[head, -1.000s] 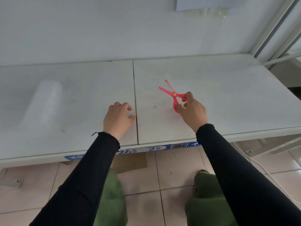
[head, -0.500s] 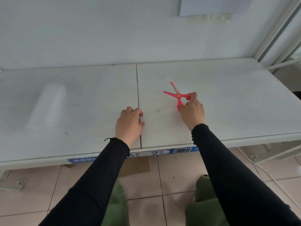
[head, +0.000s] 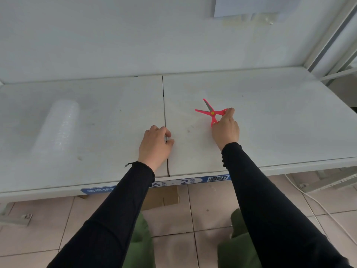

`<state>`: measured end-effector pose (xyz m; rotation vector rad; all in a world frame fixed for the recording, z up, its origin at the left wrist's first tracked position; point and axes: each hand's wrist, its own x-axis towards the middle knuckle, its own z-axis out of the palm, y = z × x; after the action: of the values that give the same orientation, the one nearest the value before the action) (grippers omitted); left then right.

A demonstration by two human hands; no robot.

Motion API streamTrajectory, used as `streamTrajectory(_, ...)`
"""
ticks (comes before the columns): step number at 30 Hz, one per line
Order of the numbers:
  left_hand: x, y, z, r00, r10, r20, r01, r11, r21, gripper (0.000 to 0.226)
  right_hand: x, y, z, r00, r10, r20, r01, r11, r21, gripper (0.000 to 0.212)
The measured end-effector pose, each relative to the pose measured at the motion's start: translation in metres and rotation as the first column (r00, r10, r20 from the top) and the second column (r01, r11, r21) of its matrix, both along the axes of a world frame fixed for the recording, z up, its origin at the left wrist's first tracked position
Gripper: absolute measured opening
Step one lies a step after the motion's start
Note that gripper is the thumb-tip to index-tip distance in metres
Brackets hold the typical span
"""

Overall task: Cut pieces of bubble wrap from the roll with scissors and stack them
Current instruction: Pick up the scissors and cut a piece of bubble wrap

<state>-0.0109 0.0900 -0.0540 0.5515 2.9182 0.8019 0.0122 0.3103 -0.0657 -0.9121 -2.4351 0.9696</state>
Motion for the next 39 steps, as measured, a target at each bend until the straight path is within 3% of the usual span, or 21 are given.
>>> streamTrajectory(2, 0.003, 0.006, 0.004, 0.998, 0.042, 0.053, -0.049, 0.988, 0.147, 0.018, 0.003, 0.002, 0.01, 0.997, -0.012, -0.08, 0.0, 0.99, -0.142, 0.03)
streamTrajectory(4, 0.012, 0.019, 0.013, 0.936, -0.001, 0.352, -0.176, 0.865, 0.47, 0.017, 0.006, 0.007, 0.029, 0.983, -0.053, -0.178, -0.005, 0.949, -0.314, 0.032)
streamTrajectory(5, 0.018, 0.03, 0.019, 0.82, -0.139, 0.555, -0.288, 0.738, 0.61, 0.021, 0.007, 0.012, 0.041, 0.971, -0.07, -0.228, -0.022, 0.925, -0.38, 0.032)
streamTrajectory(6, 0.024, 0.037, 0.022, 0.648, -0.308, 0.696, -0.436, 0.6, 0.671, 0.029, 0.009, 0.012, 0.051, 0.958, -0.08, -0.275, -0.053, 0.894, -0.445, 0.032)
streamTrajectory(8, 0.032, 0.047, 0.026, 0.357, -0.556, 0.751, -0.716, 0.354, 0.602, 0.059, 0.014, 0.013, 0.066, 0.936, -0.081, -0.342, -0.115, 0.848, -0.517, 0.032)
streamTrajectory(9, 0.031, 0.049, 0.025, 0.302, -0.626, 0.719, -0.809, 0.23, 0.541, 0.072, 0.016, 0.012, 0.069, 0.929, -0.077, -0.361, -0.136, 0.837, -0.53, 0.032)
streamTrajectory(11, 0.025, 0.05, 0.022, 0.338, -0.677, 0.654, -0.892, -0.01, 0.451, 0.075, 0.022, 0.014, 0.073, 0.919, -0.09, -0.383, -0.148, 0.822, -0.549, 0.033)
streamTrajectory(13, 0.016, 0.052, 0.024, 0.42, -0.688, 0.591, -0.879, -0.148, 0.453, 0.059, 0.027, 0.021, 0.074, 0.914, -0.122, -0.387, -0.127, 0.818, -0.561, 0.034)
streamTrajectory(15, 0.009, 0.054, 0.03, 0.462, -0.698, 0.547, -0.85, -0.174, 0.496, 0.046, 0.032, 0.027, 0.075, 0.917, -0.133, -0.375, -0.11, 0.821, -0.56, 0.035)
streamTrajectory(21, -0.005, 0.051, 0.047, 0.584, -0.617, 0.528, -0.769, -0.211, 0.604, 0.043, 0.045, 0.028, 0.08, 0.93, -0.04, -0.365, -0.177, 0.823, -0.54, 0.026)
streamTrajectory(23, -0.008, 0.048, 0.052, 0.611, -0.603, 0.513, -0.748, -0.227, 0.624, 0.041, 0.054, 0.015, 0.085, 0.934, 0.07, -0.352, -0.28, 0.753, -0.595, 0.021)
streamTrajectory(26, -0.012, 0.046, 0.056, 0.634, -0.607, 0.48, -0.73, -0.265, 0.63, 0.041, 0.073, -0.014, 0.086, 0.897, 0.284, -0.339, -0.442, 0.547, -0.711, 0.017)
streamTrajectory(29, -0.012, 0.045, 0.058, 0.641, -0.625, 0.446, -0.719, -0.284, 0.634, 0.041, 0.087, -0.041, 0.081, 0.843, 0.453, -0.289, -0.477, 0.383, -0.791, 0.036)
streamTrajectory(35, -0.013, 0.041, 0.058, 0.666, -0.619, 0.417, -0.674, -0.259, 0.692, 0.044, 0.09, -0.063, 0.073, 0.815, 0.502, -0.289, -0.441, 0.215, -0.871, 0.036)
streamTrajectory(39, -0.013, 0.037, 0.057, 0.661, -0.64, 0.392, -0.649, -0.226, 0.726, 0.043, 0.092, -0.068, 0.071, 0.812, 0.517, -0.27, -0.42, 0.197, -0.886, 0.039)
